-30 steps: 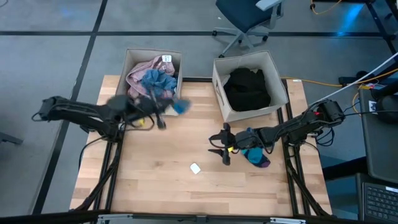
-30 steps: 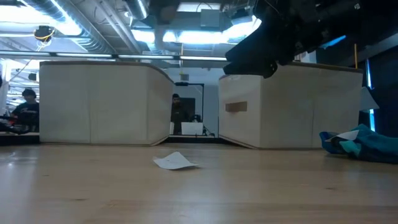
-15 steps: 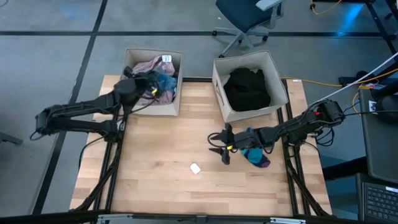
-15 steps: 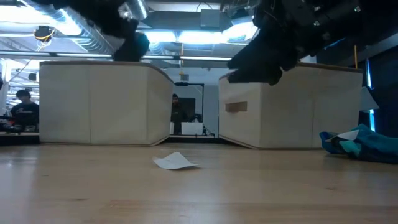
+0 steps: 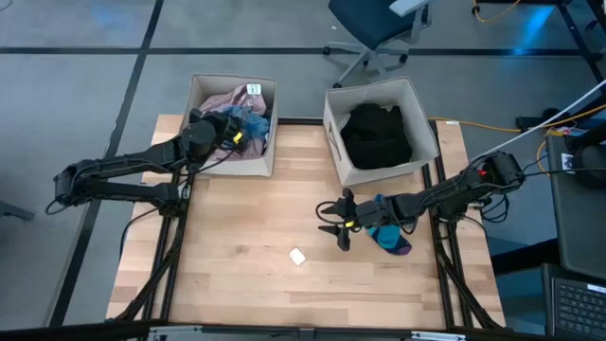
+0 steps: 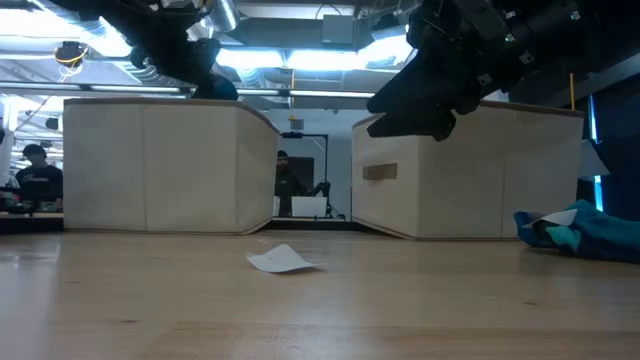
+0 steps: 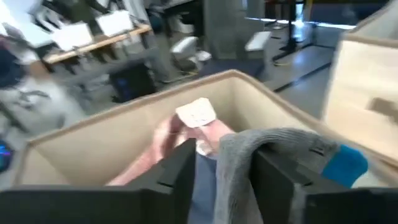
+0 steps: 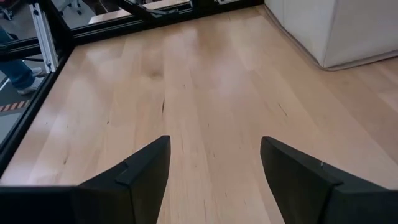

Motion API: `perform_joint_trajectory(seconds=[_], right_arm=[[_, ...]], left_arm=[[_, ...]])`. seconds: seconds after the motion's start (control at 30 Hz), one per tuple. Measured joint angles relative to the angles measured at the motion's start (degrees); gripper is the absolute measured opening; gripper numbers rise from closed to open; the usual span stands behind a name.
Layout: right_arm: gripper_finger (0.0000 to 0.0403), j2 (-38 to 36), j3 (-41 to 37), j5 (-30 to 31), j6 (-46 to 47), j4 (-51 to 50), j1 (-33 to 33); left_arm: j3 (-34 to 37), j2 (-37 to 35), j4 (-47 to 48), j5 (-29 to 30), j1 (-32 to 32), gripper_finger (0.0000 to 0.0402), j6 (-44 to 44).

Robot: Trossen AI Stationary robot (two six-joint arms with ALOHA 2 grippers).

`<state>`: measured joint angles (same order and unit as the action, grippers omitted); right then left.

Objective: Sort clothes
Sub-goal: Put the gray sock into the left brown laundry organizer

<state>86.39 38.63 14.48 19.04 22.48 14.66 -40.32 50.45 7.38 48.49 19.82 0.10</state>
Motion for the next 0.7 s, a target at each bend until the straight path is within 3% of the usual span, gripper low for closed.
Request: perform_joint_trajectory(seconds=[0.2,0.4,0.63,0.7], right_arm=[[0.0250,0.00,0.00,0.07,-2.20,-0.24,-0.07],[0.0250,0.00,0.00,1.51,-5.71,0.13,-0.07],[0.0250,0.00,0.00,1.53,-5.95,0.23,-0.07],[0.0250,0.00,0.00,1.54,-5.93,0.62,-0.07]], left_arm=[[-6.51,-0.48,9.55,-10.33,-4.81,0.0190,-9.03],[-8.33,-0.53,13.31,-20.61,-12.45,0.0200,-11.71],[-6.37,-0.48,12.61,-21.09,-23.14,0.0200,-9.36],[-6.24,-0.48,12.76,-16.97,-24.65,0.0200,-8.82]])
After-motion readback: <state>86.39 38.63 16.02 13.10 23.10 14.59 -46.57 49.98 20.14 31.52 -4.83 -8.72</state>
